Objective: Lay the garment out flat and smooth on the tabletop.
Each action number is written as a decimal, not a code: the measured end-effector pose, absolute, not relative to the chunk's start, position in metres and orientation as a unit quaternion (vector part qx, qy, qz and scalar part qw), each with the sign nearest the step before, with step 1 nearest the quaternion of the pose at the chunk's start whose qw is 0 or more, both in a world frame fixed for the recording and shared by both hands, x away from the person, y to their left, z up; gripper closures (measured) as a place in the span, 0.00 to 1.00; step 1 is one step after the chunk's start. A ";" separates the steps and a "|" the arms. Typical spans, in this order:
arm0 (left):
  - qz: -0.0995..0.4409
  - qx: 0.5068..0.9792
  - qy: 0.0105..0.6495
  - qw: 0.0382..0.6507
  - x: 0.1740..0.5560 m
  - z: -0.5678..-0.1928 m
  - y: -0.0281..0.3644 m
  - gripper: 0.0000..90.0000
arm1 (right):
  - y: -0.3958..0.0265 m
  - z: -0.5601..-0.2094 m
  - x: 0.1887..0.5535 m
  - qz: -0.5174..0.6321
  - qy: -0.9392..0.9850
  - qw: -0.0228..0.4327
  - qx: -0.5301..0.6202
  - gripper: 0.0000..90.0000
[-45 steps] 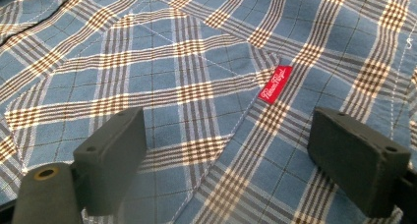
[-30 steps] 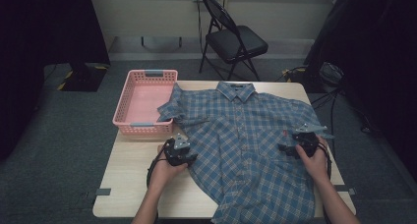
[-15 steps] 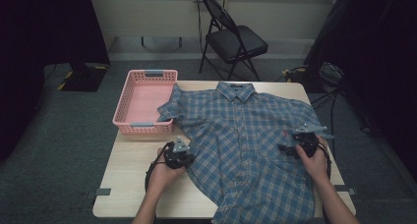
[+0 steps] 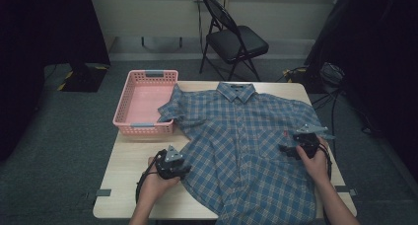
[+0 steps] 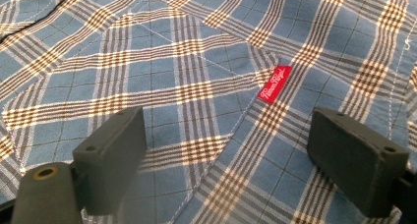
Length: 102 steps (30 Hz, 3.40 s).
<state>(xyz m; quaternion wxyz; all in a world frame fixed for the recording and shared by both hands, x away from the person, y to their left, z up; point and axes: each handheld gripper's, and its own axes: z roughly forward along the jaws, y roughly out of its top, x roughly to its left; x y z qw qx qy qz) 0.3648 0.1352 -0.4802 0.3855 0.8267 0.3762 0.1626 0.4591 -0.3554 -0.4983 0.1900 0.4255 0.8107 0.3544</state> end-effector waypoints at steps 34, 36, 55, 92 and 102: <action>0.175 0.812 0.385 0.402 0.360 -0.481 0.133 0.47 | -0.355 -0.498 0.459 0.354 0.810 0.191 0.427 0.16; 0.185 0.807 0.384 0.409 0.369 -0.480 0.128 0.43 | -0.355 -0.498 0.459 0.354 0.810 0.191 0.427 0.16; 0.154 0.834 0.372 0.377 0.383 -0.493 0.113 0.92 | -0.355 -0.498 0.459 0.354 0.810 0.191 0.427 0.16; 0.160 0.823 0.401 0.368 0.396 -0.492 0.104 0.88 | -0.355 -0.498 0.459 0.354 0.810 0.191 0.427 0.16; 0.150 0.830 0.388 0.370 0.372 -0.491 0.116 0.96 | -0.355 -0.498 0.459 0.354 0.810 0.191 0.427 0.15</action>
